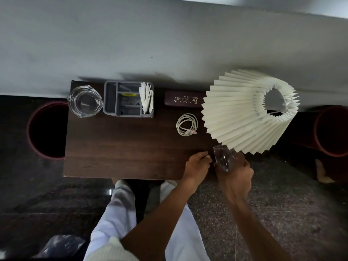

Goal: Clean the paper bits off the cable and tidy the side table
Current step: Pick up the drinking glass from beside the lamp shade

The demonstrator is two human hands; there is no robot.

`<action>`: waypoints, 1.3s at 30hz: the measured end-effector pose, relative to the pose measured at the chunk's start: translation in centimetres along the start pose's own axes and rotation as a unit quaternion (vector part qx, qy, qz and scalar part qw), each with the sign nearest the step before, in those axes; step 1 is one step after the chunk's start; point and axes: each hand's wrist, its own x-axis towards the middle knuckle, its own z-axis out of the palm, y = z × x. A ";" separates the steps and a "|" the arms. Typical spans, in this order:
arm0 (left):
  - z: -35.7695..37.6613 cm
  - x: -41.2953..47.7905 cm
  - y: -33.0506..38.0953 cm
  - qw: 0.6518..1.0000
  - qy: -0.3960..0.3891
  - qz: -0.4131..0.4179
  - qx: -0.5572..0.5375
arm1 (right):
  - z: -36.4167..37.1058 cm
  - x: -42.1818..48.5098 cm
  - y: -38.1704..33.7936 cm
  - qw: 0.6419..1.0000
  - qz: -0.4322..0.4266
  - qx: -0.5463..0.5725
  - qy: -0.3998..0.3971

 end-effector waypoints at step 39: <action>-35.0 -11.3 9.3 0.911 0.206 0.291 -0.208 | 6.5 -9.1 -35.1 0.905 -0.292 0.248 -0.186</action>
